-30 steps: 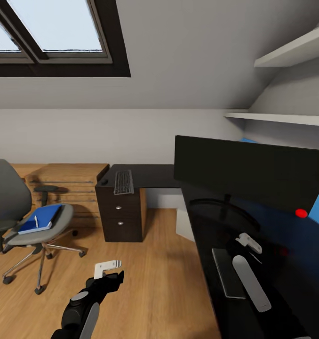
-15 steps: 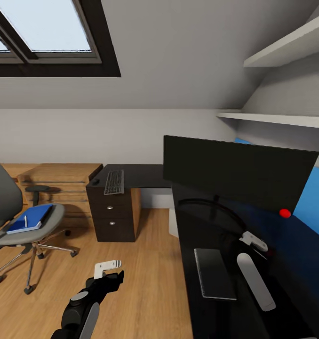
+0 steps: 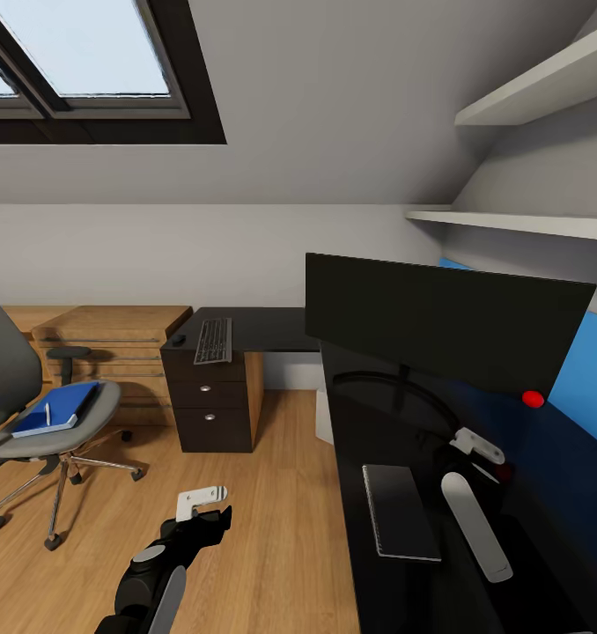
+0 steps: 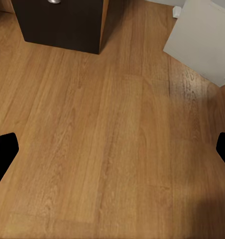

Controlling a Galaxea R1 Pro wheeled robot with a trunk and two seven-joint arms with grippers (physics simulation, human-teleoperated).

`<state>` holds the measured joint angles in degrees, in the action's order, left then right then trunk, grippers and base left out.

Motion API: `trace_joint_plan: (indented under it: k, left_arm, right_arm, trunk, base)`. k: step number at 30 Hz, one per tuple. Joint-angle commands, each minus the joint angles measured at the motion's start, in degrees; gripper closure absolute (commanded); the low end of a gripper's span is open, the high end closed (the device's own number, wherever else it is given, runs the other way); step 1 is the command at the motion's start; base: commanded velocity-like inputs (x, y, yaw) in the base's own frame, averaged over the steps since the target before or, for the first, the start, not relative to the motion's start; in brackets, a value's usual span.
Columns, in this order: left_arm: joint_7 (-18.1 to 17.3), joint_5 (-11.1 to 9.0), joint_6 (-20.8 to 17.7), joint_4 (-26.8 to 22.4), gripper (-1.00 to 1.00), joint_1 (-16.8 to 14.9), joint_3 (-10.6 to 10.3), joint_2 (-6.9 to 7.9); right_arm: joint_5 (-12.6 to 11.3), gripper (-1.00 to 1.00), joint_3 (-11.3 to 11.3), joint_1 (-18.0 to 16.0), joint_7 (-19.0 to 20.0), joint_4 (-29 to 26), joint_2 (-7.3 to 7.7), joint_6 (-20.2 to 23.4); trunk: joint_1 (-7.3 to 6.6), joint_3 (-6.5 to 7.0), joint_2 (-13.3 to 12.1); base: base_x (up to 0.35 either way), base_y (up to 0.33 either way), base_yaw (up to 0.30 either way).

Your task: In the bedroom, organize the workspace by keeping the computer under the desk, ensuring the monitor is on the desk, placing the keyboard on the desk next to the monitor, placing the mouse on the desk next to the keyboard, moving the folder from the swivel chair onto the desk next to the mouse, stacking the notebook on top of the folder with the pen on top of the notebook, and positioning the swivel chair next to the desk.

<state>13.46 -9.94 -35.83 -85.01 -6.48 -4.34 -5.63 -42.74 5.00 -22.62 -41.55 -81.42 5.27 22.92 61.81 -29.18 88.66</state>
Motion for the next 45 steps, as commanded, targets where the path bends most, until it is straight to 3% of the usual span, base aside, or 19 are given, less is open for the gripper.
trace_joint_plan:
  k: [1,13,14,17,19,23,25,28,31,34,37,45]
  left_arm:
    - [0.5,-0.6,-0.2,-0.1,-1.0,0.0,-0.1,0.0]
    - [0.5,-0.6,-0.2,-0.1,-1.0,0.0,-0.1,0.0]
    - [0.5,-0.6,-0.2,-0.1,-1.0,0.0,-0.1,0.0]
    - [0.5,-0.6,-0.2,-0.1,-1.0,0.0,-0.1,0.0]
    - [0.5,-0.6,-0.2,-0.2,-1.0,0.0,-0.1,0.0]
    - [0.5,-0.6,-0.2,-0.2,-1.0,0.0,-0.1,0.0]
    - [0.6,-0.6,-0.2,-0.3,-1.0,0.0,-0.1,0.0]
    - [0.6,-0.6,-0.2,-0.4,-1.0,0.0,-0.1,0.0]
    - [0.6,-0.6,-0.2,-0.5,-1.0,0.0,-0.1,0.06]
    - [0.6,-0.6,-0.2,-0.5,-1.0,0.0,-0.1,0.07]
    - [0.6,-0.6,-0.2,-0.5,-1.0,0.0,-0.1,0.03]
    - [0.6,-0.6,-0.2,-0.4,-1.0,0.0,-0.1,0.06]
  right_arm:
    - [-0.3,-1.0,0.1,-0.1,-0.4,-0.2,0.07,0.2]
    - [-0.1,-1.0,0.3,-0.1,-0.2,-0.3,0.37,0.2]
    - [1.6,-1.0,1.4,-0.1,0.3,-0.1,0.53,0.1]
    - [4.7,-1.0,1.9,-0.1,1.2,0.3,0.47,-0.6]
    - [10.1,-1.0,2.2,-1.2,2.9,1.5,0.24,-1.7]
    - [14.8,-1.0,2.5,-4.2,4.4,5.3,-0.17,-2.2]
    - [17.4,-1.0,2.6,-8.4,6.7,12.3,-0.69,-2.6]
    - [18.7,-1.0,2.7,-13.5,9.9,21.6,-0.95,-3.9]
    - [20.8,-1.0,2.7,-21.8,15.2,38.9,-1.11,-9.3]
    - [23.2,-1.0,2.7,-26.9,19.2,51.4,-1.36,-13.5]
    - [24.1,-1.0,2.7,-28.6,20.9,56.0,-1.68,-15.0]
    - [24.7,-1.0,2.7,-29.6,22.1,59.3,-3.67,-15.6]
  trunk:
    - [0.0,-0.07,0.0]
    - [0.0,-0.07,0.0]
    - [0.0,-0.07,0.0]
    - [0.0,-0.07,0.0]
    - [0.0,-0.07,0.0]
    - [0.0,-0.07,0.0]
    - [0.0,-0.07,0.0]
    - [0.0,-0.07,0.0]
    - [0.0,-0.07,0.0]
    - [0.0,-0.07,0.0]
    - [0.0,-0.07,0.0]
    - [0.0,-0.07,0.0]
  base:
    - [0.0,0.0,0.0]
    - [0.0,0.0,0.0]
    - [0.0,0.0,0.0]
    - [0.0,0.0,0.0]
    - [0.0,0.0,0.0]
    - [0.0,0.0,0.0]
    - [0.0,0.0,0.0]
    - [0.0,0.0,0.0]
    - [0.0,0.0,0.0]
    - [0.0,0.0,0.0]
    - [0.0,0.0,0.0]
    - [0.0,0.0,0.0]
